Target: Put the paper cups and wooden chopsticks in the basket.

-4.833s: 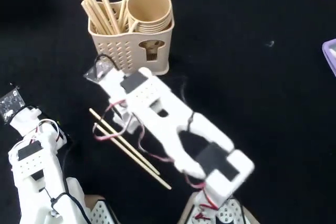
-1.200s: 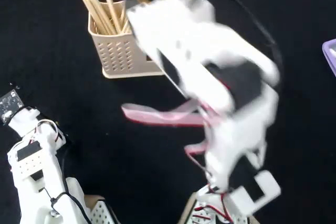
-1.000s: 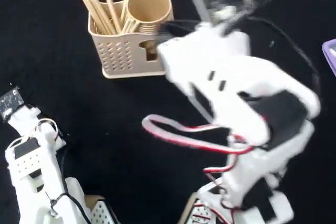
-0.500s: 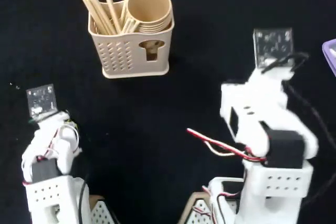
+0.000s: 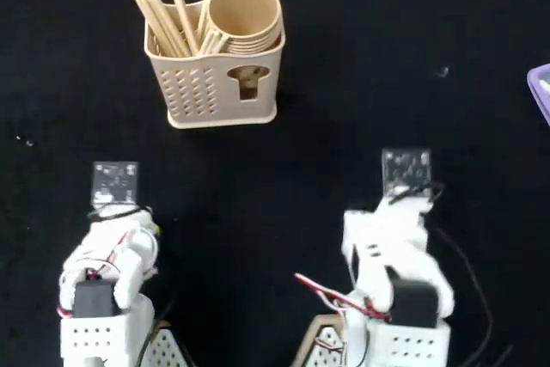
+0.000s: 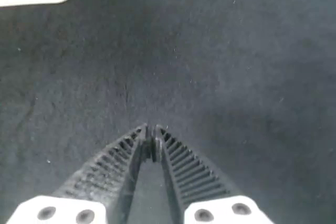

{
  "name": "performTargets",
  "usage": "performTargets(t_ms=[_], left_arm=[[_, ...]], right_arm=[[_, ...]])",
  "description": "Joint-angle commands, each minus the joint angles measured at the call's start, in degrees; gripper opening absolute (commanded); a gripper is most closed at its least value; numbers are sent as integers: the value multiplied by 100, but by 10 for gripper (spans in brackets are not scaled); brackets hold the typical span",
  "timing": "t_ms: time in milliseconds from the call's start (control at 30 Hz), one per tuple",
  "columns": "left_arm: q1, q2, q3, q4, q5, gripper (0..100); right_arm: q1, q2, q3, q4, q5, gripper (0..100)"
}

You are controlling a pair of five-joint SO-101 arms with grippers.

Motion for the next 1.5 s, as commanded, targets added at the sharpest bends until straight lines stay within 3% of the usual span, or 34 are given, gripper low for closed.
performTargets(t_ms=[0,267,433,1467], left_arm=[[497,-26,567,-308,-53,49],[514,-18,655,334,-26,47],[110,-9,655,308,-18,48],[92,-9,655,308,-18,48]], right_arm=[[246,-1112,892,-53,-62,12],[255,-1042,1815,-255,-53,12],[229,-1051,1807,-255,-44,12],[229,-1051,1807,-255,-44,12]])
